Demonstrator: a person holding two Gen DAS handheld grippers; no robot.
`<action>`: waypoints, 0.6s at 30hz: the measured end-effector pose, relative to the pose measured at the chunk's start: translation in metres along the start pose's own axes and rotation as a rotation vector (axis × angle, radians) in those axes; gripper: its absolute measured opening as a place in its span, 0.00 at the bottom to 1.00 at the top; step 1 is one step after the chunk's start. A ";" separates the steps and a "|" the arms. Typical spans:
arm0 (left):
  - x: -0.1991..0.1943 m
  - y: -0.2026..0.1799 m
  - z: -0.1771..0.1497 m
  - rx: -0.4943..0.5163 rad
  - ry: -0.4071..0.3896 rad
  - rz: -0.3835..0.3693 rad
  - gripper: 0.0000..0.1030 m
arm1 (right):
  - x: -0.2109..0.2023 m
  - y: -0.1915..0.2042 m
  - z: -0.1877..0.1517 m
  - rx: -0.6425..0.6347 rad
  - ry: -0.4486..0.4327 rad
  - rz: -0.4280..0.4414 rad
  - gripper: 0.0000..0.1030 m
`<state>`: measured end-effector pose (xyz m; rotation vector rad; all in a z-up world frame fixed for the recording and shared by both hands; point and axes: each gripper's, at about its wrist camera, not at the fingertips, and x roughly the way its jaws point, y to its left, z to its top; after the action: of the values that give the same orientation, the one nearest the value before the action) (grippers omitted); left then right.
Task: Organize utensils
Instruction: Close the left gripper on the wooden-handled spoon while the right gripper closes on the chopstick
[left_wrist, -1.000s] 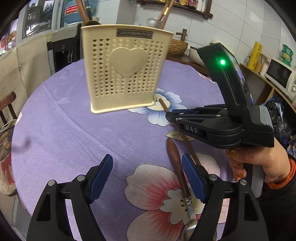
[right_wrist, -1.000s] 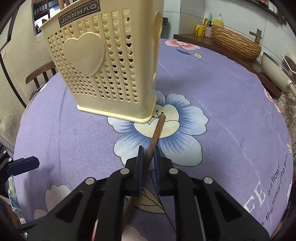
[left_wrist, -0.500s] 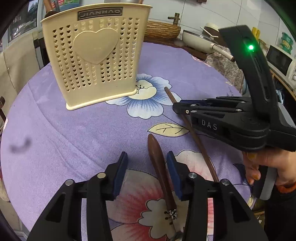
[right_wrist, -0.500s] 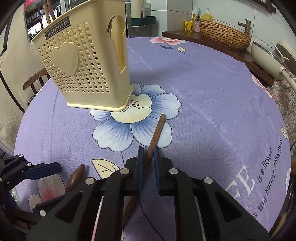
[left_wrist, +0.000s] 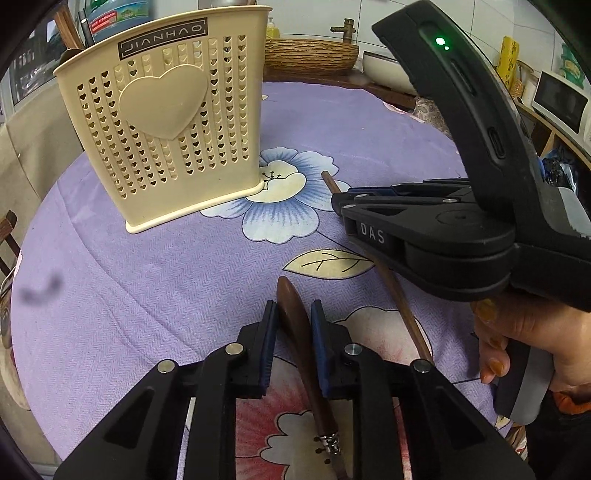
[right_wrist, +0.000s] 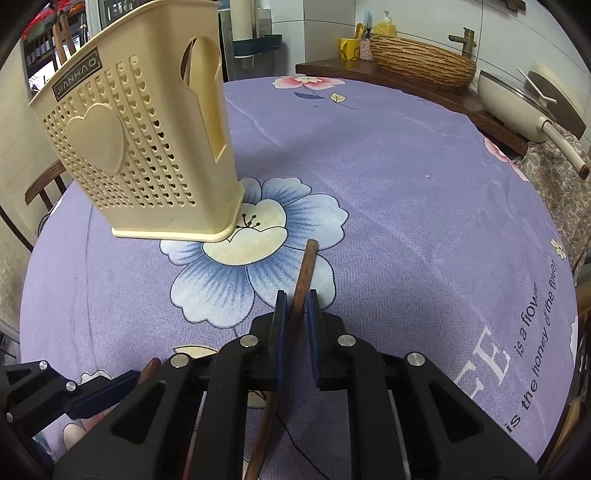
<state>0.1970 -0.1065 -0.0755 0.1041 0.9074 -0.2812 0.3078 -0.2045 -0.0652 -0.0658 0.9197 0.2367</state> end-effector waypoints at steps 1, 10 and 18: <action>0.002 0.000 0.001 0.001 0.001 -0.002 0.18 | 0.000 0.000 0.000 -0.001 -0.001 -0.001 0.11; 0.004 0.006 0.005 -0.017 0.008 -0.034 0.15 | 0.001 0.000 0.002 0.016 0.005 -0.002 0.10; -0.002 0.020 0.005 -0.055 -0.004 -0.061 0.15 | 0.001 -0.005 0.001 0.059 -0.012 0.016 0.09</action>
<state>0.2053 -0.0877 -0.0711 0.0249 0.9147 -0.3123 0.3104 -0.2089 -0.0652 -0.0026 0.9148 0.2246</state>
